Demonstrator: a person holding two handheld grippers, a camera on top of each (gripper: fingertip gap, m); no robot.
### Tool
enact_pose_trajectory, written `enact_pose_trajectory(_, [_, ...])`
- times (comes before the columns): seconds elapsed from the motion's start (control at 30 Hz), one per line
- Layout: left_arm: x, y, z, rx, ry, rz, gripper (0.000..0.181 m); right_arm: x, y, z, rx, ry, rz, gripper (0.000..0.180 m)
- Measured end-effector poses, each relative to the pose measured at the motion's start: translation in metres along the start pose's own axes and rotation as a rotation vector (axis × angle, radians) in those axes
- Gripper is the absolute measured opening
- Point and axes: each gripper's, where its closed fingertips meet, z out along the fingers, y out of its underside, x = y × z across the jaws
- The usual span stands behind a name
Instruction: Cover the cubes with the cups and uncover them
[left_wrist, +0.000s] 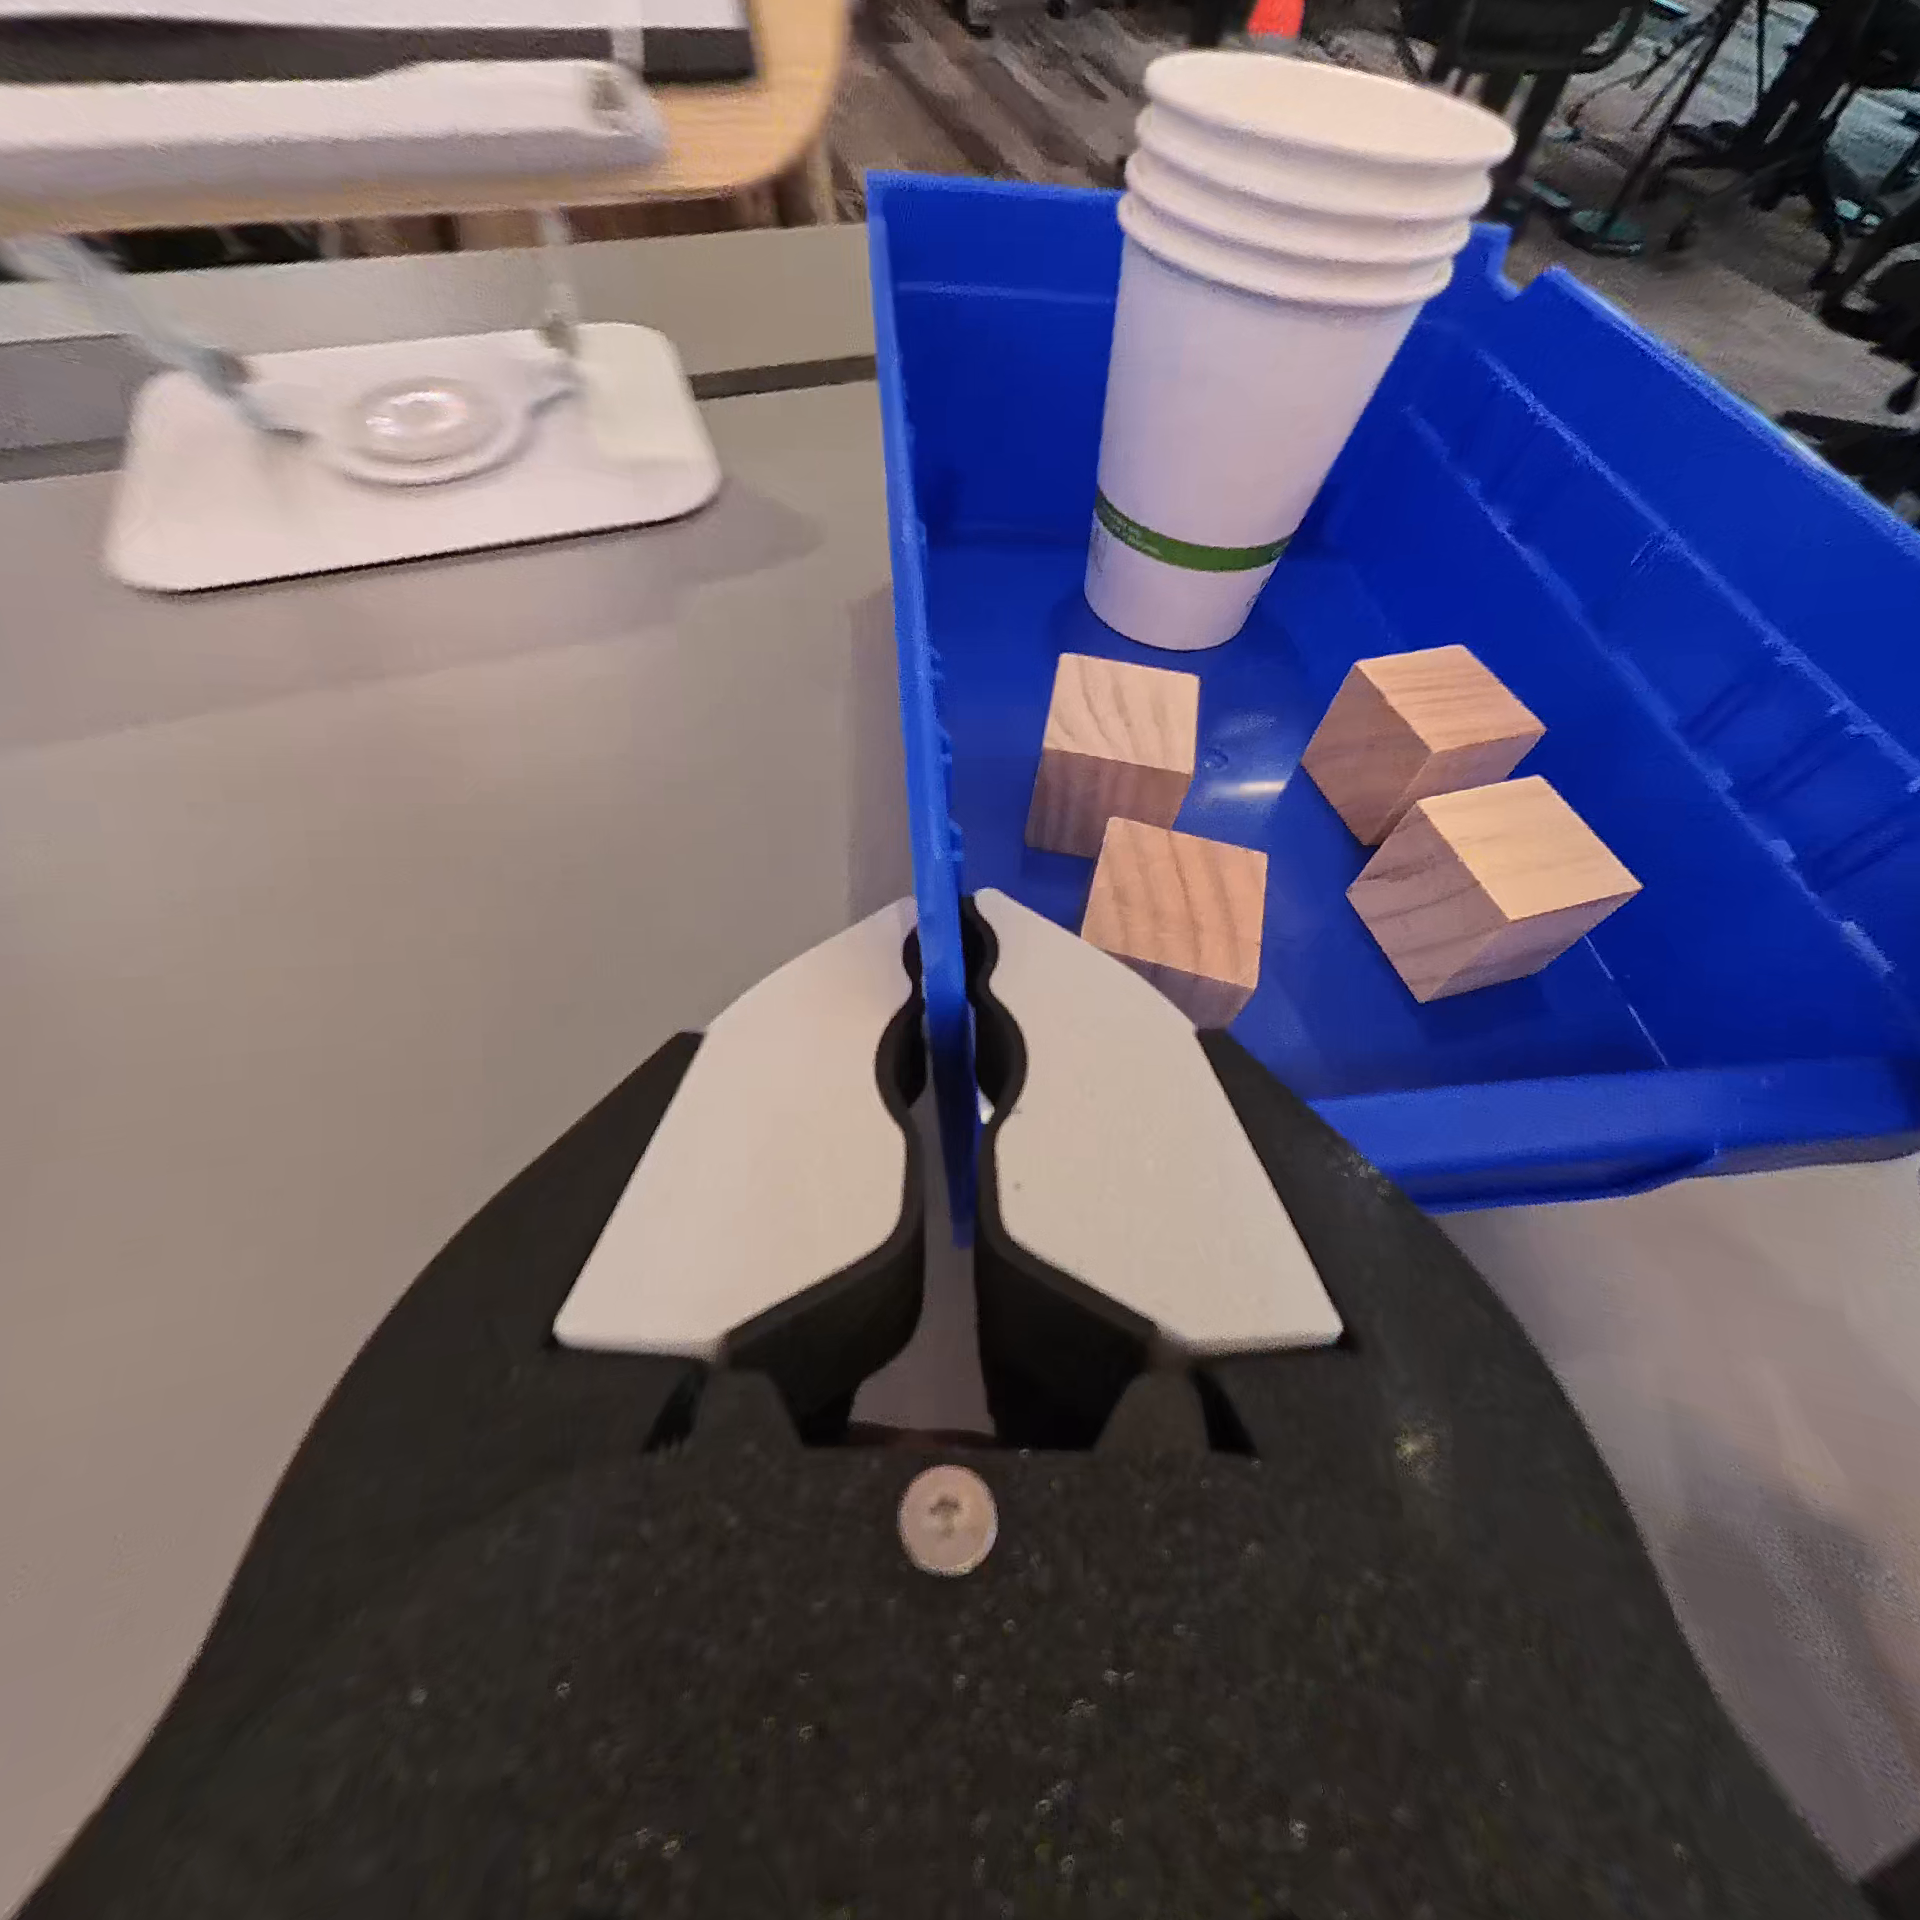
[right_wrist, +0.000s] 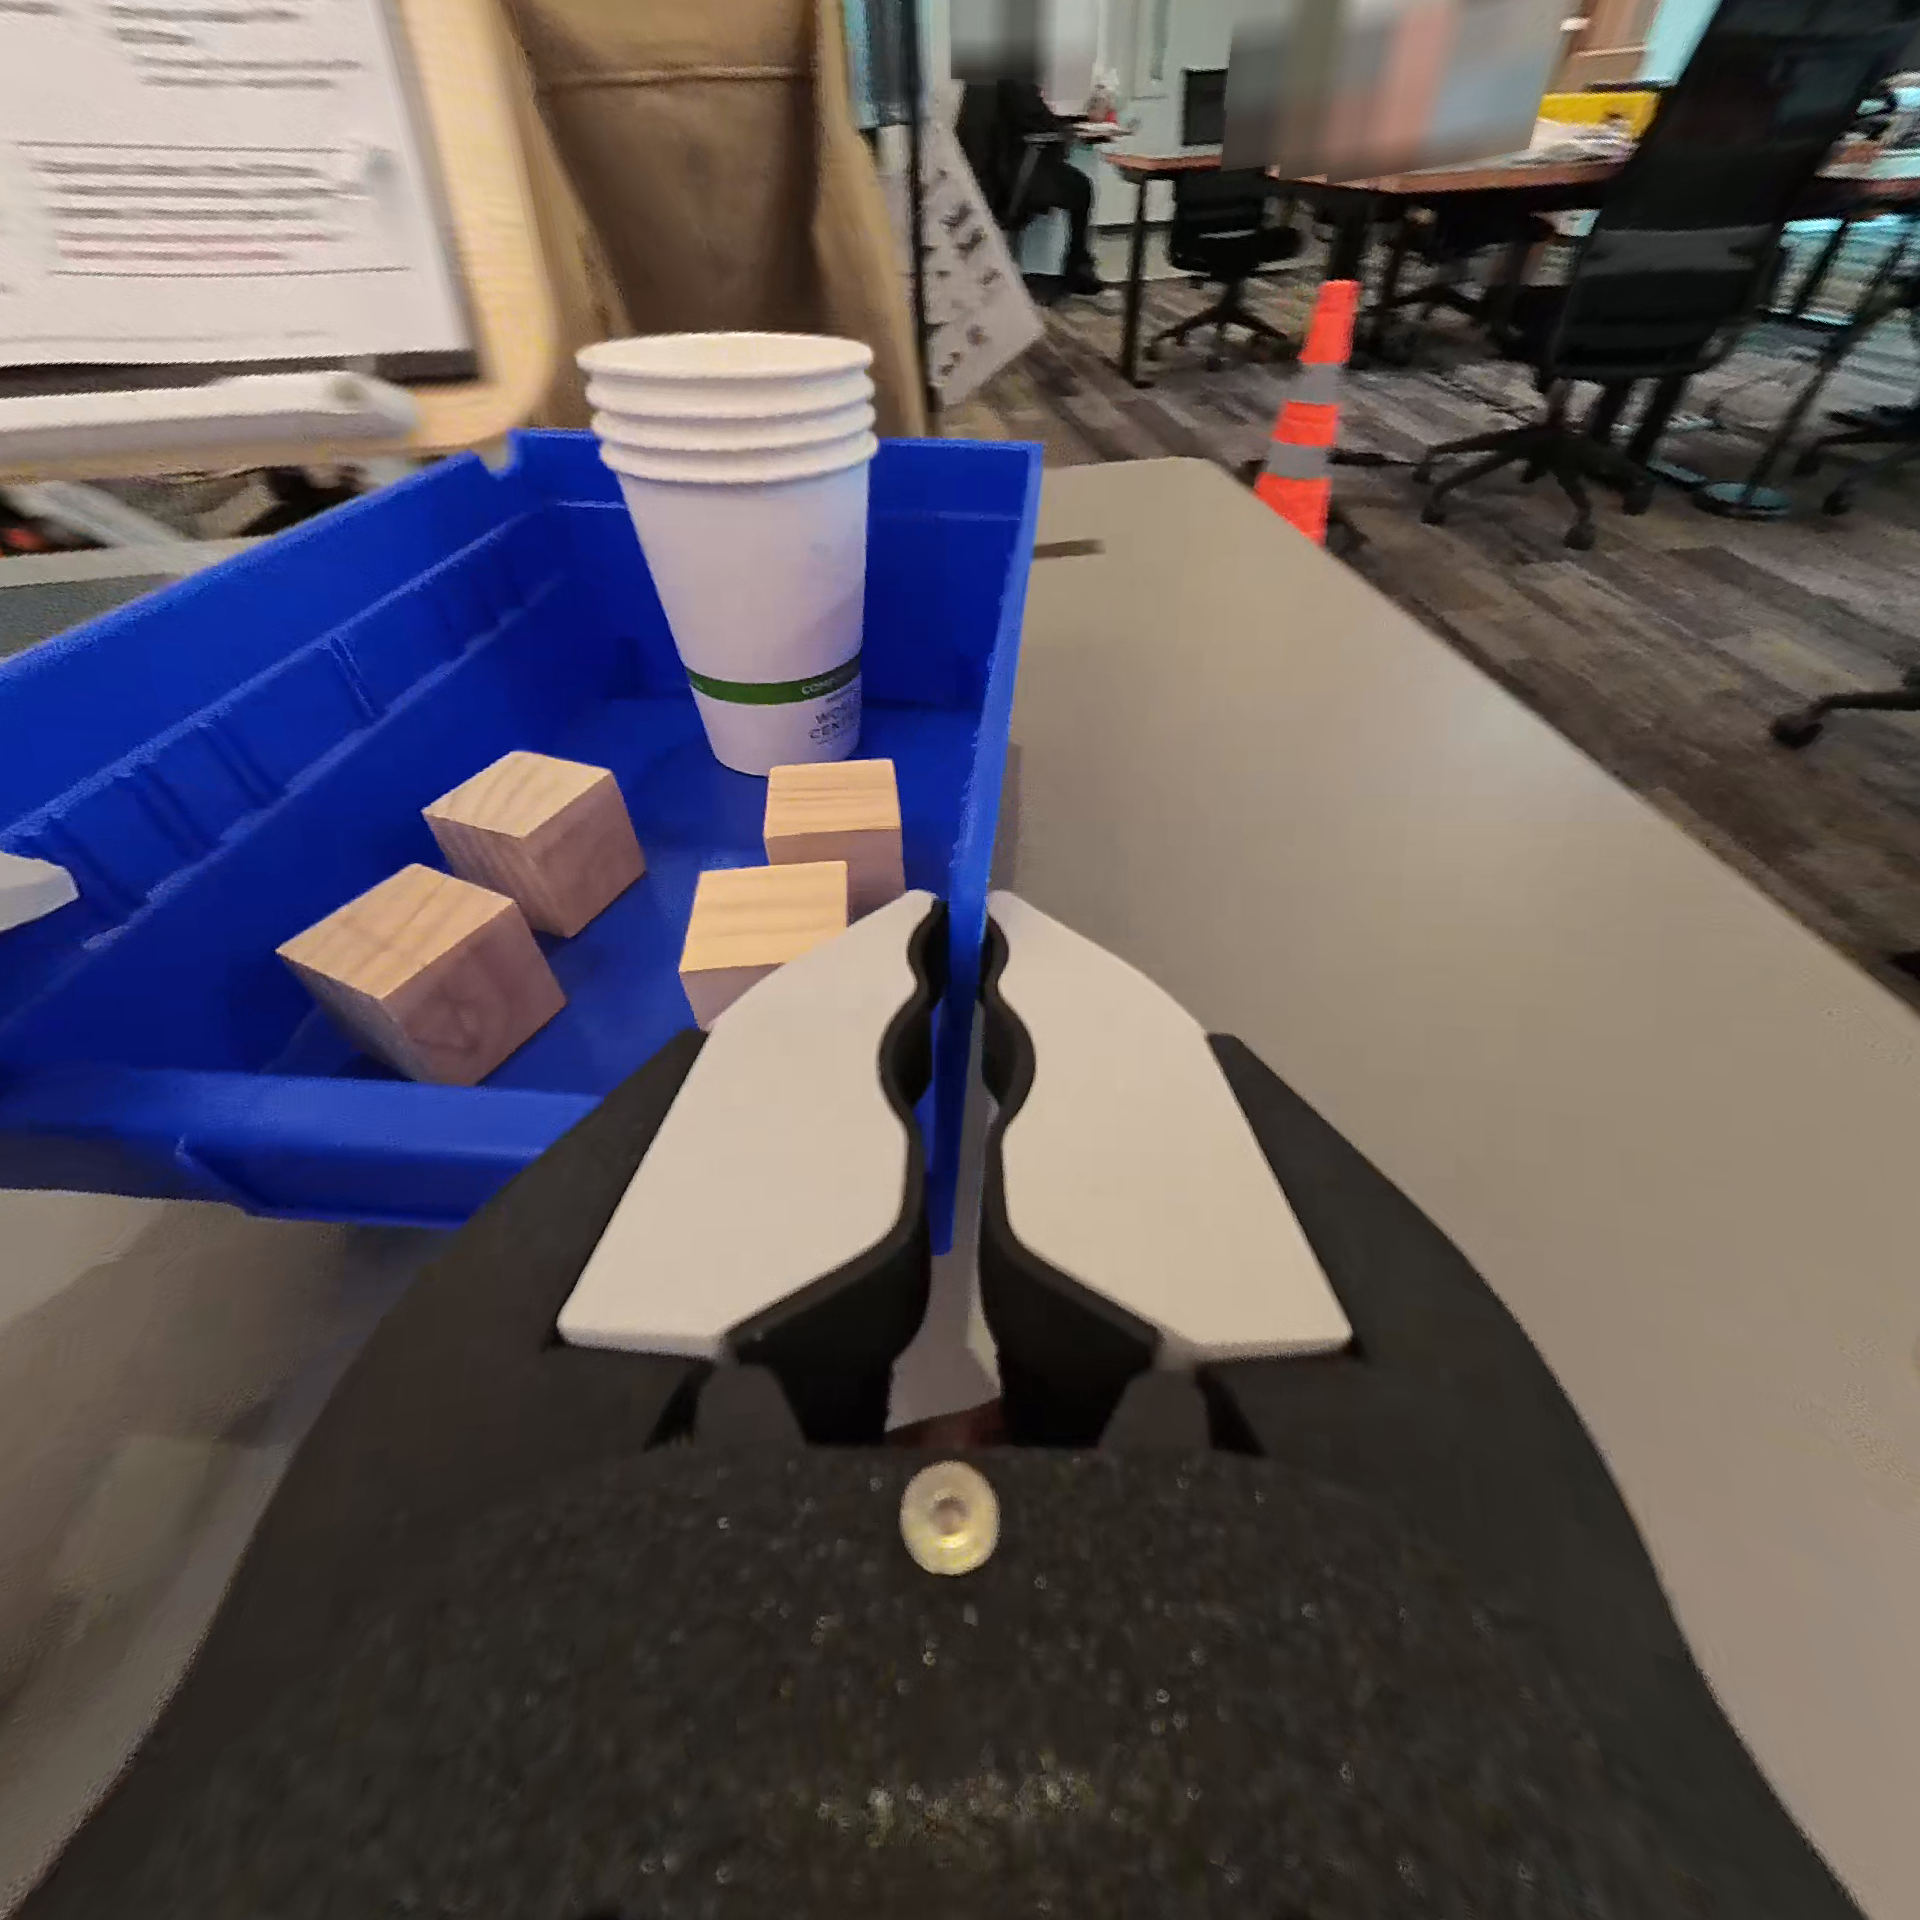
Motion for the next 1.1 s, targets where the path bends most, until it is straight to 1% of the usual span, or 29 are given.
enact_pose_trajectory(0.1, [-0.055, 0.015, -0.043, 0.012, -0.061, -0.019, 0.003, -0.063, 0.001, -0.014, 0.011, -0.112, -0.020, 0.004])
enact_pose_trajectory(0.2, [-0.112, 0.030, -0.076, 0.012, -0.140, -0.053, 0.003, -0.126, 0.010, -0.017, -0.007, -0.199, -0.054, 0.004])
enact_pose_trajectory(0.33, [-0.172, 0.040, -0.105, 0.027, -0.244, -0.075, 0.003, -0.190, 0.018, -0.016, -0.033, -0.294, -0.072, 0.004])
enact_pose_trajectory(0.43, [-0.199, 0.048, -0.115, 0.026, -0.283, -0.105, 0.003, -0.219, 0.021, -0.013, -0.039, -0.338, -0.097, 0.004])
enact_pose_trajectory(0.5, [-0.211, 0.056, -0.112, 0.028, -0.292, -0.124, 0.004, -0.229, 0.025, -0.011, -0.043, -0.358, -0.105, 0.004])
enact_pose_trajectory(0.6, [-0.217, 0.069, -0.106, 0.004, -0.263, -0.079, 0.006, -0.232, 0.036, -0.004, -0.069, -0.352, -0.133, 0.006])
enact_pose_trajectory(0.63, [-0.219, 0.070, -0.109, 0.012, -0.255, -0.065, 0.021, -0.232, 0.038, -0.005, -0.066, -0.365, -0.135, 0.015])
enact_pose_trajectory(0.67, [-0.222, 0.070, -0.119, 0.031, -0.263, -0.065, 0.039, -0.230, 0.038, -0.009, -0.060, -0.375, -0.132, 0.031])
enact_pose_trajectory(0.7, [-0.223, 0.070, -0.132, 0.056, -0.247, -0.069, 0.041, -0.226, 0.035, -0.016, -0.042, -0.392, -0.132, 0.041])
enact_pose_trajectory(0.73, [-0.224, 0.069, -0.148, 0.090, -0.225, -0.073, 0.042, -0.223, 0.032, -0.025, -0.021, -0.413, -0.126, 0.044])
enact_pose_trajectory(0.8, [-0.239, 0.069, -0.187, 0.155, -0.250, -0.075, 0.049, -0.214, 0.028, -0.048, 0.019, -0.461, -0.119, 0.046])
enact_pose_trajectory(0.83, [-0.254, 0.071, -0.206, 0.185, -0.291, -0.070, 0.051, -0.212, 0.027, -0.061, 0.043, -0.495, -0.118, 0.045])
enact_pose_trajectory(0.87, [-0.277, 0.074, -0.225, 0.210, -0.368, -0.076, 0.050, -0.207, 0.029, -0.074, 0.059, -0.514, -0.120, 0.043])
enact_pose_trajectory(0.9, [-0.303, 0.078, -0.240, 0.227, -0.450, -0.083, 0.044, -0.204, 0.029, -0.083, 0.088, -0.528, -0.115, 0.038])
enact_pose_trajectory(0.93, [-0.330, 0.080, -0.252, 0.238, -0.509, -0.085, 0.040, -0.210, 0.023, -0.091, 0.143, -0.570, -0.103, 0.032])
enact_pose_trajectory(0.97, [-0.358, 0.083, -0.257, 0.231, -0.554, -0.091, 0.039, -0.219, 0.021, -0.097, 0.142, -0.612, -0.117, 0.031])
enact_pose_trajectory(1.03, [-0.415, 0.096, -0.252, 0.111, -0.621, -0.110, 0.037, -0.231, 0.027, -0.101, 0.085, -0.632, -0.161, 0.036])
enact_pose_trajectory(1.07, [-0.438, 0.102, -0.245, 0.062, -0.624, -0.156, 0.043, -0.237, 0.030, -0.105, 0.086, -0.647, -0.158, 0.036])
enact_pose_trajectory(1.1, [-0.451, 0.103, -0.234, 0.041, -0.569, -0.204, 0.053, -0.245, 0.032, -0.109, 0.092, -0.671, -0.151, 0.034])
